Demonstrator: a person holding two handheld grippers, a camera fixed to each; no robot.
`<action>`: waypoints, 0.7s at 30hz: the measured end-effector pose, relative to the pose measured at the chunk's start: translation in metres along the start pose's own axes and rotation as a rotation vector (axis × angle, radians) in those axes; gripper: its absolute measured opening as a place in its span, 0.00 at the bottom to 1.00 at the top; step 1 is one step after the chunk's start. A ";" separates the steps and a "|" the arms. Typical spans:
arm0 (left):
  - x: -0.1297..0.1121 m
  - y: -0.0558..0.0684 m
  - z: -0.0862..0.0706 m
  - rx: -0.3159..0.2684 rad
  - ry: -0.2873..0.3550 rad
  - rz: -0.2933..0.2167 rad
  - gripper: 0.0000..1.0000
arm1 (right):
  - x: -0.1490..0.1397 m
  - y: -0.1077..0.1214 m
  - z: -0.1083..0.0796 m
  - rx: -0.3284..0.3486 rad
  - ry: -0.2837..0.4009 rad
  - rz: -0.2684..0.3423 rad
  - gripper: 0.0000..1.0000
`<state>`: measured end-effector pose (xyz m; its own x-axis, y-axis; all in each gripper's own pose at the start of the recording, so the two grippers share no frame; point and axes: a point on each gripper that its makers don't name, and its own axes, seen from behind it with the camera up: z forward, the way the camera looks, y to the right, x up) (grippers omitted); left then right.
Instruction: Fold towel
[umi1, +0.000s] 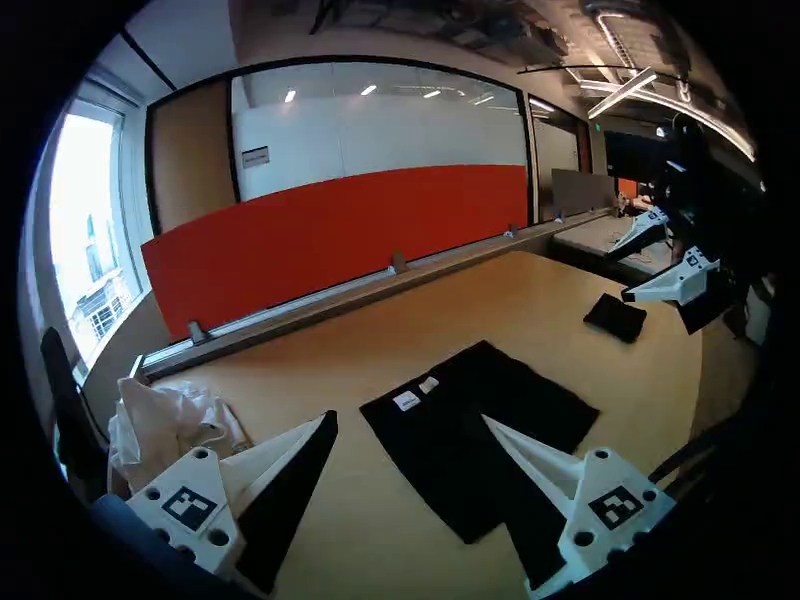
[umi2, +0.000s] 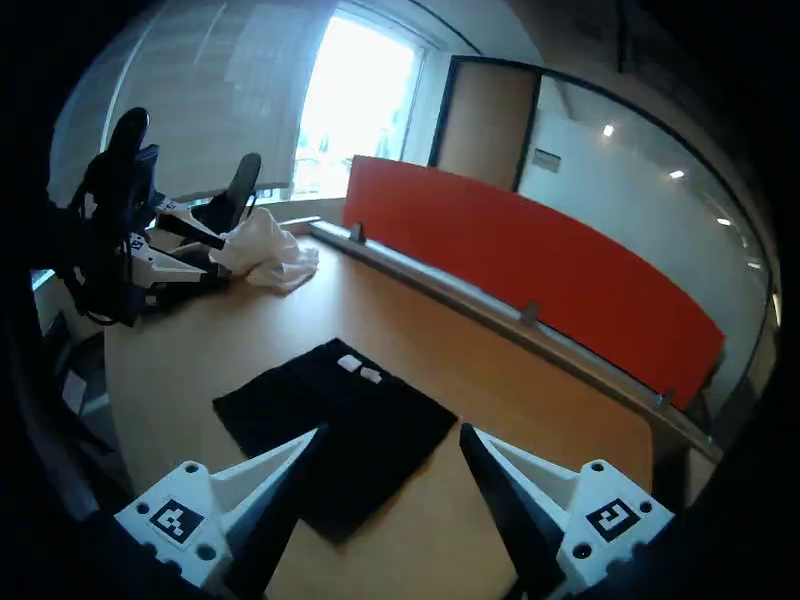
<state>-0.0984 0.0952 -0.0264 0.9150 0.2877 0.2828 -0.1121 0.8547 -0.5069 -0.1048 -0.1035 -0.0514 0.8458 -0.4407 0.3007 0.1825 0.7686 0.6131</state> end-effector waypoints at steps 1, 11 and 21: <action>-0.003 0.002 0.001 -0.003 -0.004 0.000 0.96 | -0.004 -0.001 0.002 0.003 -0.006 0.002 1.00; -0.052 0.019 0.011 -0.035 -0.077 0.018 0.96 | -0.049 -0.019 0.025 0.032 -0.063 0.017 1.00; -0.097 0.033 0.023 -0.072 -0.150 0.019 0.96 | -0.086 -0.033 0.046 0.059 -0.121 0.010 1.00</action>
<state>-0.1999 0.1053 -0.0518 0.8443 0.3690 0.3886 -0.0954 0.8171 -0.5686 -0.2064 -0.1125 -0.0643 0.7802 -0.4884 0.3908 0.1411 0.7461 0.6507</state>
